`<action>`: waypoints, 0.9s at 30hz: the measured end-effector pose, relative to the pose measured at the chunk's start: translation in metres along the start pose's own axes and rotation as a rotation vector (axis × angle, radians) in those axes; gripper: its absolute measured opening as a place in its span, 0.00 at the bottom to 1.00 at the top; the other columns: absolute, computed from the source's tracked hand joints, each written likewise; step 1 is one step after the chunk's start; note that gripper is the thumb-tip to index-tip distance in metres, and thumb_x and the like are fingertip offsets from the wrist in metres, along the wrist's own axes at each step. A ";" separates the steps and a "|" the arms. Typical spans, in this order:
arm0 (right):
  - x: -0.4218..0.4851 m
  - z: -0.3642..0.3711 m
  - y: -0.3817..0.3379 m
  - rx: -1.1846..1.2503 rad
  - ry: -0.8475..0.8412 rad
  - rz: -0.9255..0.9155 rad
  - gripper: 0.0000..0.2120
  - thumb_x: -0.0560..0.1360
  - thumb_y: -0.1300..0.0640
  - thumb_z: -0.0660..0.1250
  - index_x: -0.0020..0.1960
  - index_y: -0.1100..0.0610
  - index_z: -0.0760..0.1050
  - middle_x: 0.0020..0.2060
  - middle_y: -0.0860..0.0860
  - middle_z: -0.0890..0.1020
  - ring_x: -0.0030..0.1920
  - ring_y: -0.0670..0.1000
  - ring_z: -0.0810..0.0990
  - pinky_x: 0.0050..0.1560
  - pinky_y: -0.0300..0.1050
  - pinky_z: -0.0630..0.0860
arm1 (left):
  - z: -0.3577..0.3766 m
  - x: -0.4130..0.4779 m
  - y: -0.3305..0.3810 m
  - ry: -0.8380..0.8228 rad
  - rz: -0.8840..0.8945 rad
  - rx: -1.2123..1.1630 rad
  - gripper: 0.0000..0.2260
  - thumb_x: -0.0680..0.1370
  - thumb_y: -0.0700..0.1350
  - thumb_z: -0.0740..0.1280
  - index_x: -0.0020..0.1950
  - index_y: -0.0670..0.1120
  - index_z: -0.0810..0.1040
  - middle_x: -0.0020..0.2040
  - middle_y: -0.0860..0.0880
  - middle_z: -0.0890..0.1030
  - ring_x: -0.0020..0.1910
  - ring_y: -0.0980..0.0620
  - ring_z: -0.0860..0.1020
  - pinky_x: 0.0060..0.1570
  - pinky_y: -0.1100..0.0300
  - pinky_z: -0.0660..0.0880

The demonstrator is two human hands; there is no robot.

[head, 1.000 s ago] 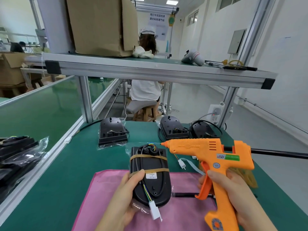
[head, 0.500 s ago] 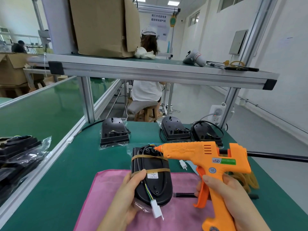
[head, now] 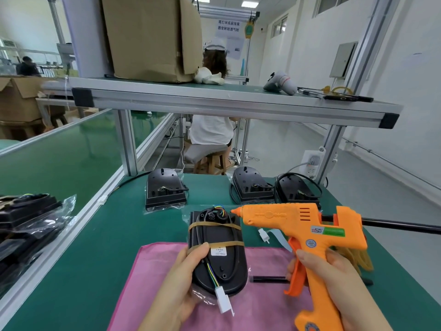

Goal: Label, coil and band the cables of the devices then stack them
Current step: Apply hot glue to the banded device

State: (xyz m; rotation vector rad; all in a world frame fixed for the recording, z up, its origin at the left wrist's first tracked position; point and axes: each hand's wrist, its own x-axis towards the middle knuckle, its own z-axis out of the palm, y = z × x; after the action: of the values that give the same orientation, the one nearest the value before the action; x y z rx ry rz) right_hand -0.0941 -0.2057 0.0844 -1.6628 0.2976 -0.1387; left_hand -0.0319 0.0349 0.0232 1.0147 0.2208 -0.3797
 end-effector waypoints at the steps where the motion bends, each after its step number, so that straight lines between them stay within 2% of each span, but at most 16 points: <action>1: 0.001 0.001 -0.001 0.000 0.006 -0.001 0.17 0.64 0.51 0.70 0.45 0.64 0.80 0.37 0.62 0.84 0.39 0.62 0.84 0.47 0.59 0.80 | 0.000 0.000 0.000 0.001 -0.001 0.001 0.25 0.65 0.48 0.73 0.60 0.43 0.76 0.51 0.40 0.85 0.46 0.39 0.84 0.41 0.46 0.81; 5: 0.004 0.003 -0.003 0.003 0.014 -0.006 0.18 0.63 0.50 0.70 0.46 0.62 0.81 0.37 0.62 0.84 0.39 0.61 0.84 0.42 0.56 0.81 | 0.001 -0.001 -0.001 0.003 -0.010 0.006 0.24 0.66 0.47 0.73 0.61 0.43 0.76 0.52 0.38 0.84 0.50 0.37 0.83 0.50 0.40 0.80; 9: 0.003 0.003 -0.005 -0.012 -0.003 -0.013 0.19 0.63 0.49 0.70 0.45 0.62 0.81 0.37 0.60 0.85 0.38 0.59 0.85 0.37 0.50 0.80 | 0.001 -0.001 0.000 0.014 -0.015 0.004 0.25 0.66 0.47 0.73 0.61 0.43 0.76 0.53 0.38 0.84 0.52 0.35 0.82 0.54 0.36 0.78; 11: 0.003 0.002 -0.004 -0.027 -0.014 -0.013 0.19 0.63 0.49 0.69 0.46 0.62 0.81 0.37 0.60 0.85 0.38 0.58 0.85 0.38 0.50 0.80 | 0.000 -0.001 0.001 0.017 -0.012 0.002 0.24 0.66 0.47 0.73 0.61 0.42 0.76 0.53 0.38 0.84 0.52 0.36 0.83 0.52 0.38 0.79; 15: -0.001 0.002 -0.003 -0.004 -0.045 -0.002 0.19 0.64 0.53 0.70 0.48 0.66 0.78 0.37 0.63 0.84 0.36 0.60 0.84 0.33 0.45 0.80 | 0.000 0.000 0.002 0.020 -0.005 -0.004 0.24 0.67 0.47 0.73 0.61 0.42 0.76 0.52 0.38 0.84 0.50 0.37 0.83 0.48 0.42 0.80; 19: -0.003 0.004 -0.002 0.011 -0.076 0.010 0.20 0.64 0.54 0.70 0.50 0.66 0.78 0.38 0.65 0.83 0.37 0.63 0.84 0.38 0.52 0.80 | 0.000 0.001 0.002 0.017 -0.006 0.000 0.24 0.67 0.47 0.72 0.62 0.43 0.76 0.53 0.38 0.84 0.52 0.36 0.82 0.52 0.39 0.79; 22: -0.001 0.008 -0.003 0.016 -0.081 0.002 0.19 0.65 0.53 0.70 0.52 0.63 0.77 0.38 0.63 0.84 0.39 0.62 0.84 0.39 0.51 0.81 | 0.000 0.001 0.001 0.011 -0.012 0.000 0.24 0.67 0.47 0.73 0.62 0.43 0.76 0.53 0.38 0.84 0.53 0.35 0.82 0.55 0.35 0.77; 27: 0.001 0.011 -0.005 0.002 -0.074 -0.006 0.20 0.63 0.50 0.70 0.49 0.62 0.79 0.38 0.61 0.85 0.39 0.60 0.85 0.39 0.51 0.80 | -0.001 0.001 -0.002 0.007 -0.017 0.002 0.23 0.67 0.47 0.73 0.59 0.43 0.76 0.51 0.38 0.84 0.46 0.38 0.84 0.49 0.37 0.80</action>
State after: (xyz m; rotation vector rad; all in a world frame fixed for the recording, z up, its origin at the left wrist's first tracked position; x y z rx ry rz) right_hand -0.0900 -0.1950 0.0876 -1.6631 0.2366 -0.0821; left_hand -0.0316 0.0348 0.0210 1.0171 0.2353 -0.3925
